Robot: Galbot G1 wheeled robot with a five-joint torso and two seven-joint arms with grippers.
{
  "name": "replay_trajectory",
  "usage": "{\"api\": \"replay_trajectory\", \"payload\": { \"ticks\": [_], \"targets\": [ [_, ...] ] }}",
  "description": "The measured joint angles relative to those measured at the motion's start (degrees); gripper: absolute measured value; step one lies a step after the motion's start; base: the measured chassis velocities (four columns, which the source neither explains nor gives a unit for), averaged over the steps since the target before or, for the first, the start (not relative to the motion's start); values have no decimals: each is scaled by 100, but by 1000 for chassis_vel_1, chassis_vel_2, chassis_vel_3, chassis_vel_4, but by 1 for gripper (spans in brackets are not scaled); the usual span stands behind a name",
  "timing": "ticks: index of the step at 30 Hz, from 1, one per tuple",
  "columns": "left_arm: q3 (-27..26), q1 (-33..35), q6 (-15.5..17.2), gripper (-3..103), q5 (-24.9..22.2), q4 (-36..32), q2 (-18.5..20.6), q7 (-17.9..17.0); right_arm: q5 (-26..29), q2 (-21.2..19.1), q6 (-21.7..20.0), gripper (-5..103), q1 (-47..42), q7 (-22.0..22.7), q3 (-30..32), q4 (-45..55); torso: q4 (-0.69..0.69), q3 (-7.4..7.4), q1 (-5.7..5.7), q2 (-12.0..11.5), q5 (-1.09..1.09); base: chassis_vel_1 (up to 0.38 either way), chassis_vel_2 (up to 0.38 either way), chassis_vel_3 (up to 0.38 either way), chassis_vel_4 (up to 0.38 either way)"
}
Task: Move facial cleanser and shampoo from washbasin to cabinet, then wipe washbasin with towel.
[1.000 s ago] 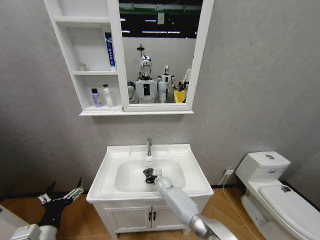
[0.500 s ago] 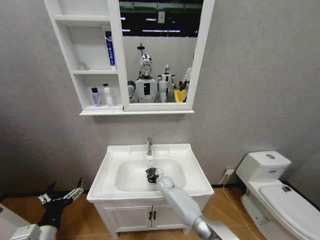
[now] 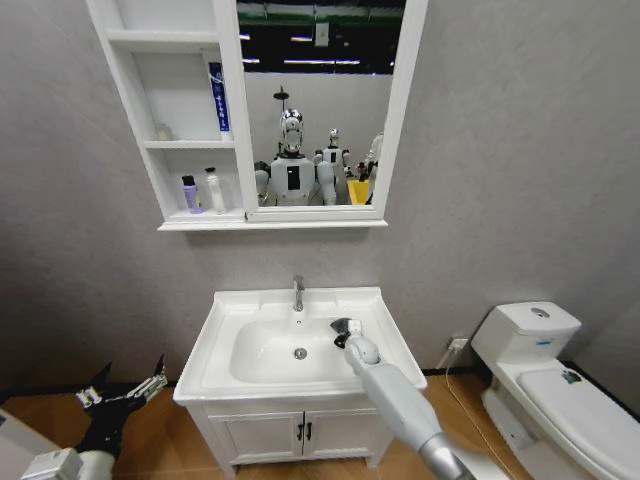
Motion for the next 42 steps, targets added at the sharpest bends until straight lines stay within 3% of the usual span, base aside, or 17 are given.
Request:
{"api": "replay_trajectory", "payload": {
  "ticks": [7, 15, 18, 19, 21, 23, 25, 29, 30, 33, 35, 36, 38, 42],
  "targets": [
    [0, 0, 0, 100, 0, 0, 0, 0, -1336, -75, 529, 5, 107, -312, 484, 412, 1, 0, -1, 1, 0, 0, 0, 0, 0],
    [0, 0, 0, 100, 0, 0, 0, 0, -1670, -171, 662, 3, 147, -920, 843, -10, -1, 0, 0, 1, 0, 0, 0, 0, 0],
    [0, 0, 0, 100, 0, 0, 0, 0, -1694, -203, 667, 19, 115, -1195, 907, -253, -1, 0, 0, 1, 1, 0, 0, 0, 0],
    [0, 0, 0, 100, 0, 0, 0, 0, -1694, -203, 667, 19, 115, -1195, 907, -253, -1, 0, 0, 1, 1, 0, 0, 0, 0],
    [0, 0, 0, 100, 0, 0, 0, 0, -1661, -211, 690, 29, 144, -1255, 891, -524, -1, 0, -1, 1, 0, 0, 0, 0, 0],
    [0, 0, 0, 100, 0, 0, 0, 0, -1650, -211, 748, 29, 170, -1285, 879, -635, -1, 0, -1, 1, 0, 0, 0, 0, 0],
    [0, 0, 0, 100, 0, 0, 0, 0, -1658, -208, 874, 40, 240, -1363, 885, -843, 0, 0, -1, 0, 0, 0, 0, 0, 0],
    [0, 0, 0, 100, 0, 0, 0, 0, -1580, -199, 950, 57, 337, -1418, 918, -1028, 0, 0, 0, 1, -1, 0, 0, 0, 0],
    [0, 0, 0, 100, 0, 0, 0, 0, -1580, -199, 950, 57, 337, -1418, 918, -1028, 0, 0, 0, 1, -1, 0, 0, 0, 0],
    [0, 0, 0, 100, 0, 0, 0, 0, -1363, -241, 917, 73, 348, -1470, 882, -987, 0, 0, -1, 1, -1, 0, 0, 0, 0],
    [0, 0, 0, 100, 0, 0, 0, 0, -1310, -250, 891, 73, 343, -1471, 870, -953, 0, 0, 0, 1, -1, 0, 0, 0, 0],
    [0, 0, 0, 100, 0, 0, 0, 0, -1269, -261, 864, 78, 328, -1469, 860, -909, 0, 0, 0, 1, -1, 0, 0, 0, 0],
    [0, 0, 0, 100, 0, 0, 0, 0, -1425, -266, 898, 88, 297, -1451, 873, -888, 0, 0, 0, 1, 0, 0, 0, 0, 0],
    [0, 0, 0, 100, 0, 0, 0, 0, -1568, -301, 979, 98, 263, -1347, 893, -748, 0, 0, 0, 0, 0, 0, 0, 0, 0]
  ]
}}
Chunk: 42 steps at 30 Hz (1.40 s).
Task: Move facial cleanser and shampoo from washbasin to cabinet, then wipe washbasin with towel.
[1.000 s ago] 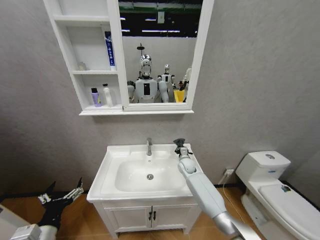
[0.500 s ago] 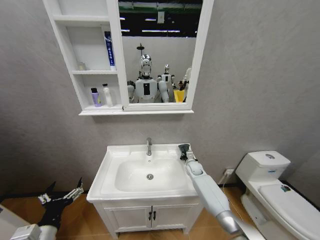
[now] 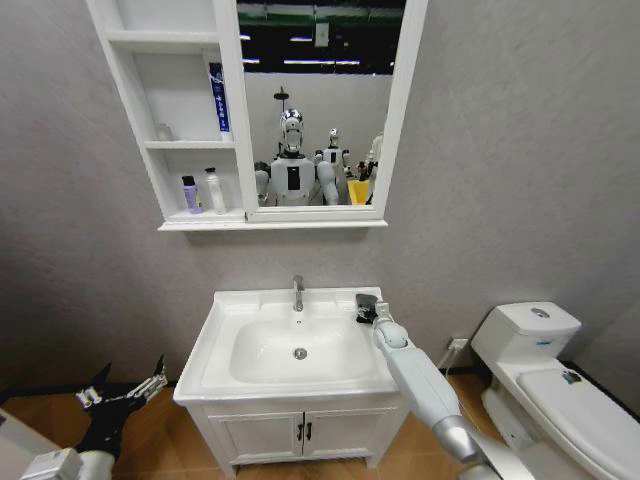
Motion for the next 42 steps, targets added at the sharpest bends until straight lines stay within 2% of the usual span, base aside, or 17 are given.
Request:
{"api": "replay_trajectory", "payload": {
  "ticks": [3, 4, 6, 7, 8, 9, 10, 12, 13, 14, 16, 17, 19, 22, 27, 42],
  "targets": [
    [0, 0, 0, 100, 0, 0, 0, 0, -4, -190, 26, 100, -204, 169, 53, 858, 2, 0, 0, 0, 0, 0, 0, 0, 0],
    [0, 0, 0, 100, 0, 0, 0, 0, -4, -190, 26, 100, -204, 169, 53, 858, 2, 0, 0, 0, 0, 0, 0, 0, 0],
    [0, 0, 0, 100, 0, 0, 0, 0, 94, -428, 26, 100, -561, 243, 168, 1740, 3, -1, 0, 0, -2, 0, 0, 0, 0],
    [0, 0, 0, 100, 0, 0, 0, 0, 94, -428, 26, 100, -561, 243, 168, 1740, 3, -1, 0, 0, -2, 0, 0, 0, 0],
    [0, 0, 0, 100, 0, 0, 0, -1, 57, -618, 39, 100, -947, 252, 309, 2308, 3, -1, 0, 1, -2, 0, 0, 0, 0],
    [0, 0, 0, 100, 0, 0, 0, 1, -84, -750, 73, 100, -1350, 240, 455, 2826, -3, -1, 0, 0, 1, 0, 0, 0, 0],
    [0, 0, 0, 100, 0, 0, 0, 1, -84, -750, 73, 100, -1350, 240, 455, 2826, -3, -1, 0, 0, 1, 0, 0, 0, 0],
    [0, -1, 0, 100, 0, 0, 0, 1, -322, -897, 43, 100, -2242, 251, 761, 3921, -4, -1, 0, 1, -1, 0, 0, 0, 0],
    [1, 0, 0, 100, 0, 0, 0, 0, -365, -866, -38, 100, -2750, 326, 906, 4446, -1, -2, -1, 1, -3, 0, 0, 0, 0],
    [1, 0, 0, 100, 0, 0, 0, 0, -365, -866, -38, 100, -2750, 326, 906, 4446, -1, -2, -1, 1, -3, 0, 0, 0, 0],
    [-1, 0, -1, 100, 0, 0, 0, -1, -510, -602, -107, 100, -3984, 570, 1094, 5483, -1, -1, 0, 1, 3, 0, 0, 0, 0],
    [-1, 0, -1, 100, 0, 0, 0, -1, -510, -602, -107, 100, -3984, 570, 1094, 5483, -1, -1, 0, 1, 3, 0, 0, 0, 0],
    [0, 0, -1, 100, 0, 0, 0, 0, -888, -344, 15, 100, -4893, 617, 1135, 6202, -2, -2, -1, 1, -2, 0, 0, 0, 0],
    [0, -1, 0, 100, 0, 0, 0, 0, -1215, -183, 165, 100, -5349, 615, 1094, 6529, -2, -1, 0, 1, -2, 37, -24, -41, 35],
    [0, 0, 0, 100, 0, 0, 0, 0, -1425, -35, 307, 100, -5478, 652, 986, 6714, 1, -1, 1, 1, -2, 101, -96, -110, 101],
    [0, -1, 1, 100, 0, 0, 0, 0, -1713, -58, 257, 100, -5937, 707, 873, 7233, 0, 0, 0, 0, 1, 245, -234, -232, 243]
  ]
}}
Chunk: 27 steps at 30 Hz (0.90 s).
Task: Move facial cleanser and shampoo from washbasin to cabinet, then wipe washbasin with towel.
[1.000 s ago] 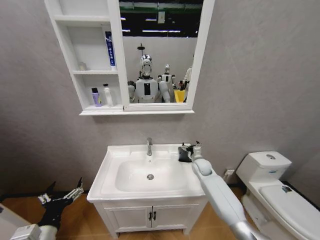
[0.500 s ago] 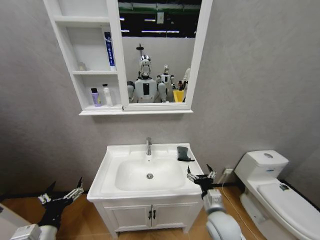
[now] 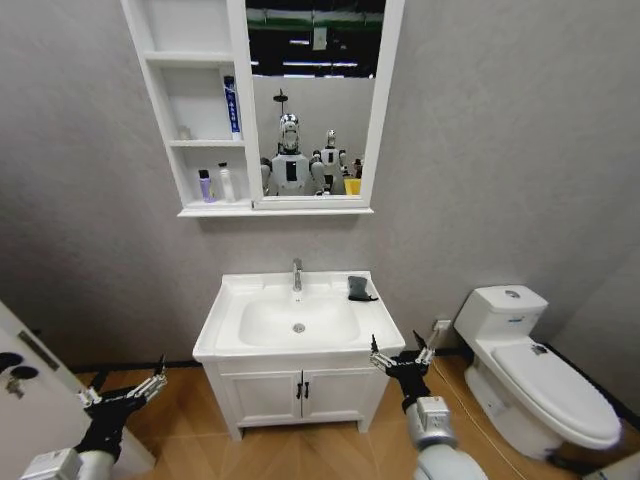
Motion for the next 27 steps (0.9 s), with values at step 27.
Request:
{"api": "replay_trajectory", "payload": {
  "ticks": [27],
  "targets": [
    [-1, 2, 1, 100, 0, 1, 0, -2, -166, -218, 353, 100, 101, -734, -307, -383, -1, -2, -5, 3, -5, 289, -282, -305, 298]
  ]
}}
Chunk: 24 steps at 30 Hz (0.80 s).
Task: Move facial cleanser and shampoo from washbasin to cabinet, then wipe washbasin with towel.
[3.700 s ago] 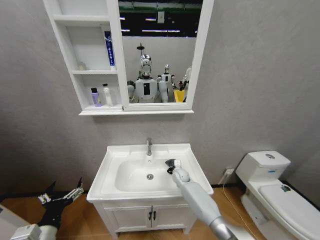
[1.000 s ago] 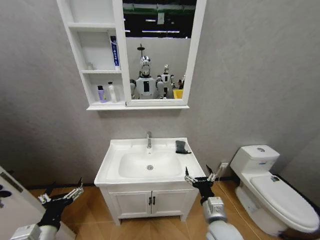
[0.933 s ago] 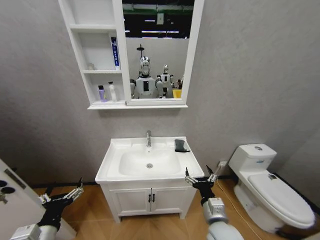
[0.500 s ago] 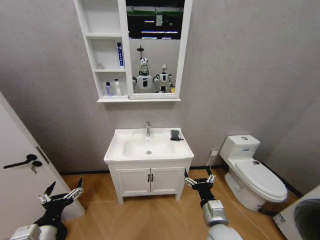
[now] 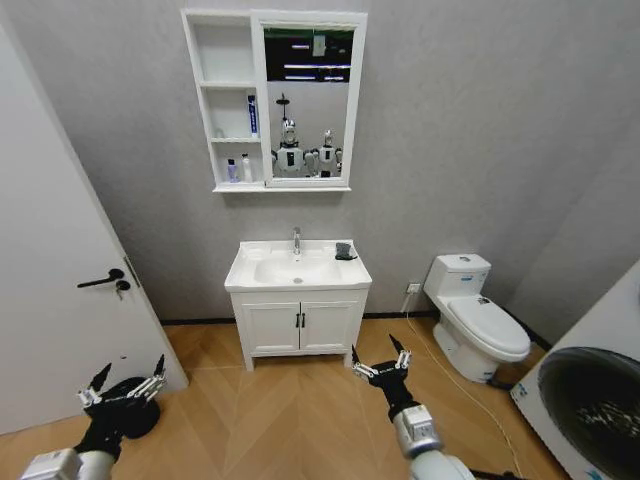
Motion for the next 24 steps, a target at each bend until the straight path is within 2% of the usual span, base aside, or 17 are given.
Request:
{"api": "replay_trajectory", "payload": {
  "ticks": [1, 2, 4, 24],
  "targets": [
    [1, -1, -1, 100, 0, -1, 0, 3, 9, -7, 15, 100, 19, -9, 1, -37, -4, 1, 1, -1, 6, -46, 2, -71, -35],
    [1, -1, -1, 100, 0, -1, 0, 3, 18, -13, 22, 100, 32, -15, 0, -59, 0, 2, 3, -2, 8, 0, 0, 0, 0],
    [1, -2, -1, 100, 0, 0, 0, 2, -44, -19, -31, 100, 32, 28, -2, -70, 0, 3, 9, -4, 2, -84, -5, 114, -18],
    [1, -1, -1, 100, 0, 0, 0, 3, -100, -19, -106, 100, 30, 73, -2, -73, 1, 2, 5, -3, 4, -18, 17, 24, -9]
  ]
}}
